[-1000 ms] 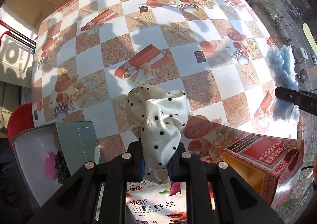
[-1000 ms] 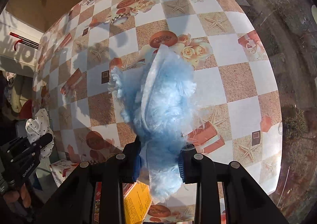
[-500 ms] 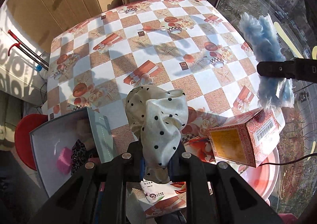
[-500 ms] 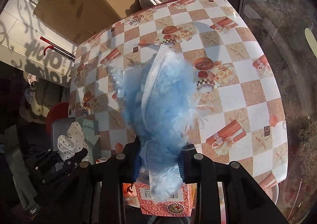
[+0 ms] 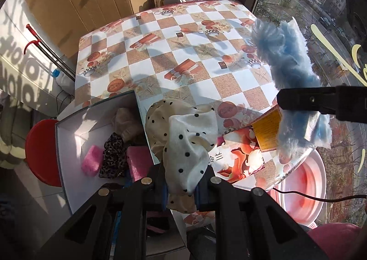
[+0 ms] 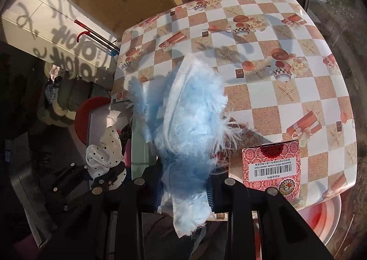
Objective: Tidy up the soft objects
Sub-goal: 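Lift and carry the scrunchie and blue fluffy item over the white box, then open both tools to drop the scrunchie and fluffy item into the box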
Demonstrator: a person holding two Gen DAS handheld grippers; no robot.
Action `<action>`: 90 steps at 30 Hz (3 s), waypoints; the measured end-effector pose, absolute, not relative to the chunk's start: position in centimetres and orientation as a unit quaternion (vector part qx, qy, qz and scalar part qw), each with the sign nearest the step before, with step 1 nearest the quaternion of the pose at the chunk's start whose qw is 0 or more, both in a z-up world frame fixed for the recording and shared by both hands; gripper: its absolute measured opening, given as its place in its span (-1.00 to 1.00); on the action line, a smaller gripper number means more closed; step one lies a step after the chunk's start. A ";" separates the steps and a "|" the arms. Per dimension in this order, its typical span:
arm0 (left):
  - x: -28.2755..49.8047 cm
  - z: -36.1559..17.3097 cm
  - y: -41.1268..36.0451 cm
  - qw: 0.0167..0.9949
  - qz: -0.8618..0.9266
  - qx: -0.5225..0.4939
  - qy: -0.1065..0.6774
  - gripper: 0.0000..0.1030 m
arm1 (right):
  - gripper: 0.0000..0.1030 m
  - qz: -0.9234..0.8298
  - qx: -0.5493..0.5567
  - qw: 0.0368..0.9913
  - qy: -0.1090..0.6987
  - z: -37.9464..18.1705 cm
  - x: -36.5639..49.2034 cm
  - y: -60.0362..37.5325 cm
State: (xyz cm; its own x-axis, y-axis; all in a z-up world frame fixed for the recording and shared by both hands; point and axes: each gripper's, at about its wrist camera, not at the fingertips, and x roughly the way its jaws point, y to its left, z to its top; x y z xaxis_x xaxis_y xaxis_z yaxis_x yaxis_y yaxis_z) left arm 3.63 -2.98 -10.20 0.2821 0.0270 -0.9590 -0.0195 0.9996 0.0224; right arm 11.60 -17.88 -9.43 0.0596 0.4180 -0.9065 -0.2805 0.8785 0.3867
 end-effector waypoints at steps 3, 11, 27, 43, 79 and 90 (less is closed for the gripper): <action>2.4 -10.1 -2.1 0.800 0.023 -0.002 0.599 -0.64 | -0.38 0.250 0.050 0.720 0.646 -9.7 10.3 -16.5; 0.0 -9.9 -0.5 0.800 0.041 -0.005 0.599 -0.64 | -0.38 0.271 0.029 0.698 0.662 -11.0 7.3 -13.5; -2.4 -9.9 1.8 0.799 0.058 -0.022 0.598 -0.64 | -0.38 0.295 -0.001 0.683 0.668 -11.3 5.3 -9.7; -3.8 -9.9 3.8 0.797 0.072 -0.037 0.599 -0.64 | -0.38 0.311 -0.017 0.674 0.670 -11.6 4.5 -7.3; -6.3 -11.4 8.9 0.781 0.119 -0.099 0.606 -0.60 | -0.38 0.344 -0.086 0.658 0.664 -11.8 3.3 -1.2; -6.0 -11.0 9.5 0.791 0.136 -0.092 0.590 0.99 | 0.84 0.349 -0.119 0.683 0.631 -10.4 3.1 0.2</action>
State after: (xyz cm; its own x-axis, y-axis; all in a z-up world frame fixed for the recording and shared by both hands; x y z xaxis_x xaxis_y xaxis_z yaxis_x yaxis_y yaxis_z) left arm -6.03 9.47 -10.99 0.2670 0.1056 -0.9579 -0.3235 0.9461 0.0142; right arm 3.05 0.17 -10.43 -0.0393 0.3268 -0.9443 -0.6264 0.7282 0.2781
